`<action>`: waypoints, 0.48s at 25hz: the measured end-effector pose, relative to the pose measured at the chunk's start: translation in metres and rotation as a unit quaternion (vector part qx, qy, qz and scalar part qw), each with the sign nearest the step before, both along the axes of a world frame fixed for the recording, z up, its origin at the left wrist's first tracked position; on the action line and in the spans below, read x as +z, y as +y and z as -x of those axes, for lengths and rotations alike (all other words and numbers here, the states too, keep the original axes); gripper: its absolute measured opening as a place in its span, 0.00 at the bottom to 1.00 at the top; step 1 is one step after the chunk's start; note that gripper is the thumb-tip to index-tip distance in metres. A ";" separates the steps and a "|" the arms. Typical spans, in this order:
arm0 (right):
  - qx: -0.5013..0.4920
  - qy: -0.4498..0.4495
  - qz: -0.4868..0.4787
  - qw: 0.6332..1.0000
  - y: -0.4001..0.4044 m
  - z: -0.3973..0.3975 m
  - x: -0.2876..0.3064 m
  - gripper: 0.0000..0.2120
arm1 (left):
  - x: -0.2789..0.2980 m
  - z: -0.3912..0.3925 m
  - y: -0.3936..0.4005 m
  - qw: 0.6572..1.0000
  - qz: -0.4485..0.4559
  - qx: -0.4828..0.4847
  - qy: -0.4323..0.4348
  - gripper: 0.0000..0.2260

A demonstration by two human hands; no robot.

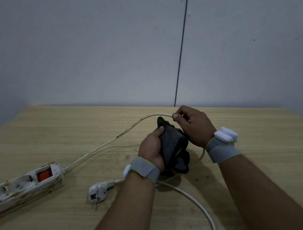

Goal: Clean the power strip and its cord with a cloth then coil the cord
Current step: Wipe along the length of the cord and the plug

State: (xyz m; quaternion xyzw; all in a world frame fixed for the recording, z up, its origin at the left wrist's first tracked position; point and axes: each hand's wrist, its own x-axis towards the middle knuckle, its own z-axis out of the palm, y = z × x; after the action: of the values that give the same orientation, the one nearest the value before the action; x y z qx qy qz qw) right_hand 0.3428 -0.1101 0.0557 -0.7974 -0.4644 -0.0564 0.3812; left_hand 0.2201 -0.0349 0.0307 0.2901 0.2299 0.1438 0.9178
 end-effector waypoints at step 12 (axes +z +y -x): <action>0.005 -0.017 0.030 0.999 -0.006 -0.010 0.000 0.10 | 0.009 0.011 0.014 0.993 -0.007 0.069 -0.095 0.10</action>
State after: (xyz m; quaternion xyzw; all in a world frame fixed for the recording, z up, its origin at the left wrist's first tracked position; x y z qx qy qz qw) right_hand 0.3527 -0.1164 0.0557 -0.8047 -0.4767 -0.0545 0.3496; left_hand 0.2091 -0.0207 0.0396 0.2646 0.1601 0.2348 0.9215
